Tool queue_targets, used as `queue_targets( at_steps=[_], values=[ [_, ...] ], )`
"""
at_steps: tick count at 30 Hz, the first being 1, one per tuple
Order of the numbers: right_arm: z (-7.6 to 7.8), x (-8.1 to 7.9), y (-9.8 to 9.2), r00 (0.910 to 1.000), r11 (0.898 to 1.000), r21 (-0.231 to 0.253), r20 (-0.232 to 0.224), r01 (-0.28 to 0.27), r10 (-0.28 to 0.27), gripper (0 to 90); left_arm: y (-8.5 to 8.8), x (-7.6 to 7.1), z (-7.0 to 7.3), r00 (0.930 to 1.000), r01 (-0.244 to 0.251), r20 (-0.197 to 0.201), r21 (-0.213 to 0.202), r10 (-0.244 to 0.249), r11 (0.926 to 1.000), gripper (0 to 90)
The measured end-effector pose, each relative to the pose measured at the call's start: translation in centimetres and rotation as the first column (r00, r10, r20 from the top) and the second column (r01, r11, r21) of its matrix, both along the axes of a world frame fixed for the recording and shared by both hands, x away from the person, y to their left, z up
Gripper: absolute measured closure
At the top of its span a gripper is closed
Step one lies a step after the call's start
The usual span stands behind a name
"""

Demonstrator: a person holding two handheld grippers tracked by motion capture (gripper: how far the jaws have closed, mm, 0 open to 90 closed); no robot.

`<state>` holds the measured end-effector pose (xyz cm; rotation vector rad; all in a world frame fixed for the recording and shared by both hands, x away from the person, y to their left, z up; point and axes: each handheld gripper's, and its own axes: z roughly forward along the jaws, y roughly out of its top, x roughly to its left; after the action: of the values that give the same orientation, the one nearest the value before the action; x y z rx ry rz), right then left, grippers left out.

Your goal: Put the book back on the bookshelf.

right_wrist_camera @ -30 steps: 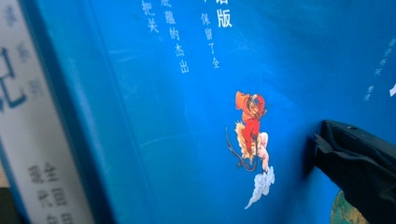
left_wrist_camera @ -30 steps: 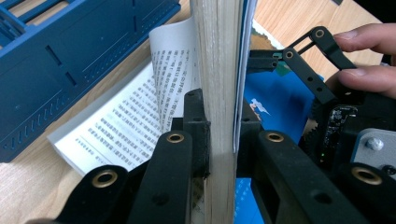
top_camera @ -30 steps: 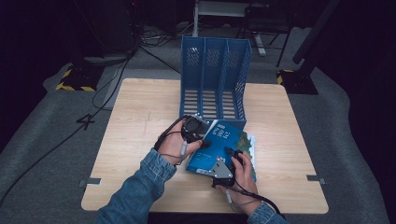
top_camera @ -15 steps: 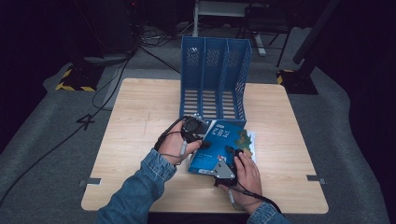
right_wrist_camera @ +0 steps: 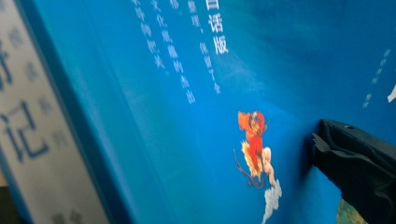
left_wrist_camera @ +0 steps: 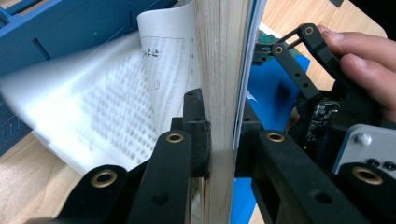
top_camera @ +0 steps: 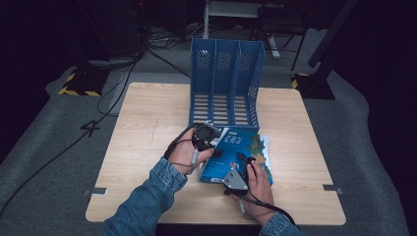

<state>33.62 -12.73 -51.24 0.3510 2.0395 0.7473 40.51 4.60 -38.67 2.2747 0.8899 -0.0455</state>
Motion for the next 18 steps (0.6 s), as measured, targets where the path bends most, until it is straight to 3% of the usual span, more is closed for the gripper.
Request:
queue_targets(
  at_steps=[5,18],
  values=[
    [-0.1,0.5,0.0,0.9996,1.0,-0.003,0.024,-0.013,0.013,0.0,0.0,0.0,-0.2,0.9999,-0.009,0.012,-0.008,0.009,0.9999,80.4],
    [0.3,1.2,0.0,0.9993,0.999,-0.013,-0.021,-0.03,0.03,0.1,0.1,0.2,-0.5,0.9995,-0.024,0.02,-0.007,0.024,0.9997,80.4]
  ],
)
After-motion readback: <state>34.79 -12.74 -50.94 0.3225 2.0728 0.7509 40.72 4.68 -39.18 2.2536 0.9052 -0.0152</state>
